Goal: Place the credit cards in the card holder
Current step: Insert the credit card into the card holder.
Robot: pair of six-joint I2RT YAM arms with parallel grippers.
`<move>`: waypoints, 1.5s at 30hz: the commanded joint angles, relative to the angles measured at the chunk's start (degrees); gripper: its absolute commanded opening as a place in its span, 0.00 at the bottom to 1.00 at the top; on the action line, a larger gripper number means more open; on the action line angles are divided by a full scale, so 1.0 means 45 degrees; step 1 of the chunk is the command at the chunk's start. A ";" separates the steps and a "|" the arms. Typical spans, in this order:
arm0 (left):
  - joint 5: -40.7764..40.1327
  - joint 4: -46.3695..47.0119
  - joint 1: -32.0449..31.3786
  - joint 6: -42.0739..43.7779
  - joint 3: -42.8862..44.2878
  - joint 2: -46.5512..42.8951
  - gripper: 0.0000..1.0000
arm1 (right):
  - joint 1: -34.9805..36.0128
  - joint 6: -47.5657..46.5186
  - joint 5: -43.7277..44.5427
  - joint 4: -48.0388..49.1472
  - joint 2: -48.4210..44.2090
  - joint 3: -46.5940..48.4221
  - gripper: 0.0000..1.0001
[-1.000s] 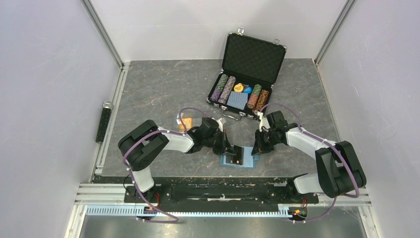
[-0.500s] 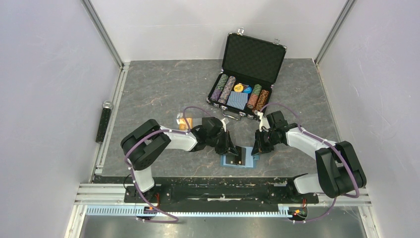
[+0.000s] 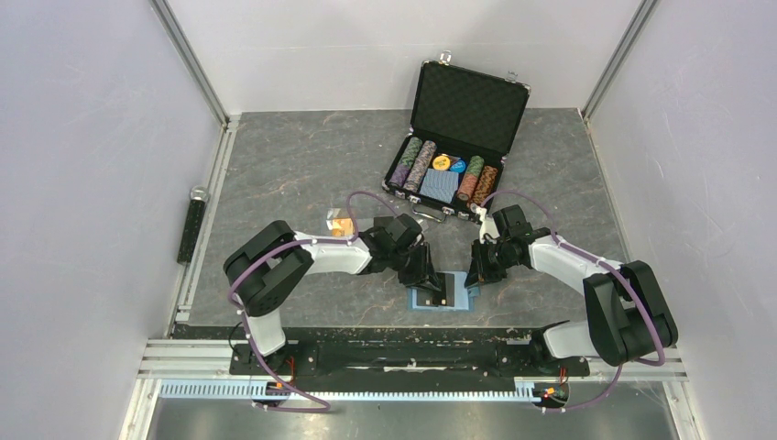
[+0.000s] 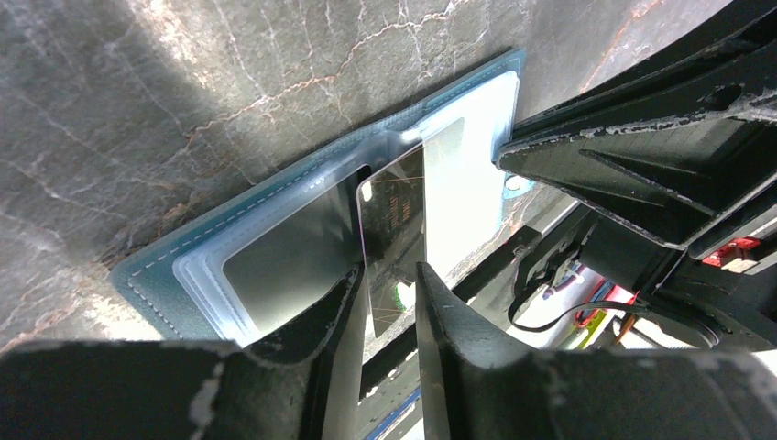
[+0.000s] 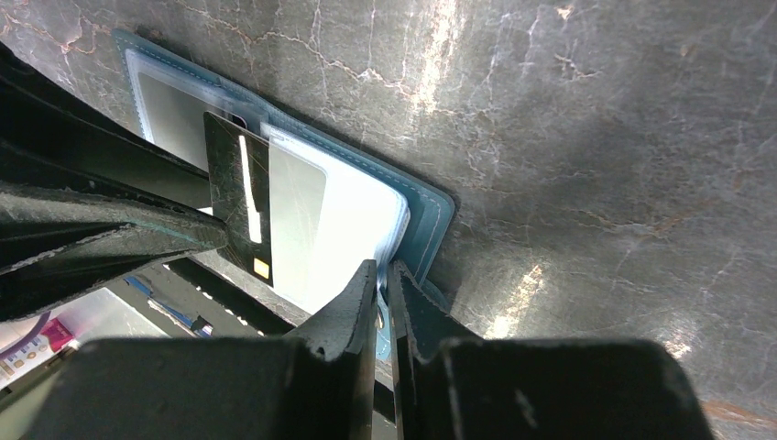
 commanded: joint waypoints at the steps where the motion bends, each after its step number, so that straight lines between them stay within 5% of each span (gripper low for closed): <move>1: -0.1056 -0.2077 -0.0184 0.1320 0.0782 -0.0209 0.36 | 0.0038 0.0039 -0.0048 0.0183 -0.0120 -0.0153 0.10; 31: 0.1178 -0.0841 -0.0836 0.1611 0.2859 0.1499 0.43 | 0.0041 0.0097 -0.0396 -0.0194 -0.0435 0.0328 0.18; 45: -0.0731 -0.0808 -0.0238 0.1717 0.1234 -0.1872 0.63 | 0.0037 -0.0288 0.0221 -0.1385 -0.0753 0.1664 0.47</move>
